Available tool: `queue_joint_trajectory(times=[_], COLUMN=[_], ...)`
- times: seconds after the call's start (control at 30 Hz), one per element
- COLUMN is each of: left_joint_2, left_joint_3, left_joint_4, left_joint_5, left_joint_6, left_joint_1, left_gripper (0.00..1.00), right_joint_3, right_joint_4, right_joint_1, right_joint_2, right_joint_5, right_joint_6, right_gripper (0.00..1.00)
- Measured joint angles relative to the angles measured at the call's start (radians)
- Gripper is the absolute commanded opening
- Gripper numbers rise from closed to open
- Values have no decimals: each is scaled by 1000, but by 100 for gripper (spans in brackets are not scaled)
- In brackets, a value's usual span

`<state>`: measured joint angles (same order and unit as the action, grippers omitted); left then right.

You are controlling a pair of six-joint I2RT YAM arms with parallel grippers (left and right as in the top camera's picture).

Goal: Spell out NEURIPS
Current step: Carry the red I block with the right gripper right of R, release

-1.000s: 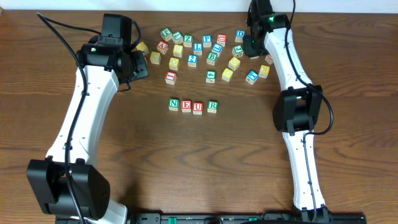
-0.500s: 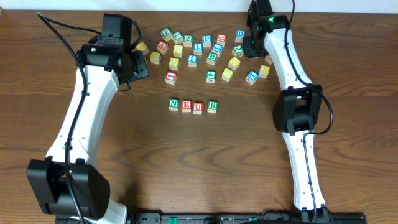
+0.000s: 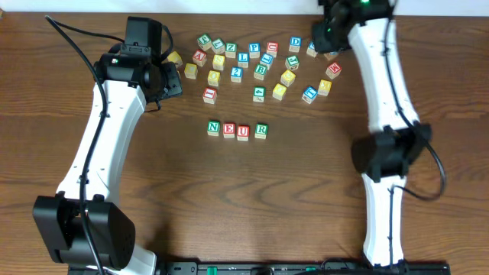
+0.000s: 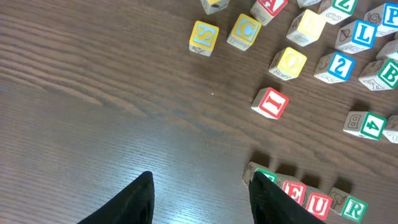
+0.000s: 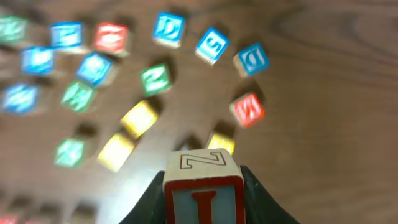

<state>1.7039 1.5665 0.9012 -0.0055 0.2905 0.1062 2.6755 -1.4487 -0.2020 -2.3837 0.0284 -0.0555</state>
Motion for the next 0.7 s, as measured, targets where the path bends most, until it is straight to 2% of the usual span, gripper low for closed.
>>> queue_joint_trajectory(times=[0.1, 0.3, 0.53, 0.7], left_joint_2=[0, 0, 0, 0], left_joint_3=[0, 0, 0, 0], left_joint_4=[0, 0, 0, -1], left_joint_5=[0, 0, 0, 0], left_joint_6=[0, 0, 0, 0], left_joint_1=[0, 0, 0, 0], left_gripper=[49, 49, 49, 49], right_joint_3=[12, -32, -308, -495], right_joint_4=[-99, -221, -147, -37], right_joint_1=[-17, -57, -116, -164], right_joint_2=[65, 51, 30, 18], right_joint_5=[-41, -99, -117, -122], right_joint_6=[0, -2, -44, -99], right_gripper=[15, 15, 11, 13])
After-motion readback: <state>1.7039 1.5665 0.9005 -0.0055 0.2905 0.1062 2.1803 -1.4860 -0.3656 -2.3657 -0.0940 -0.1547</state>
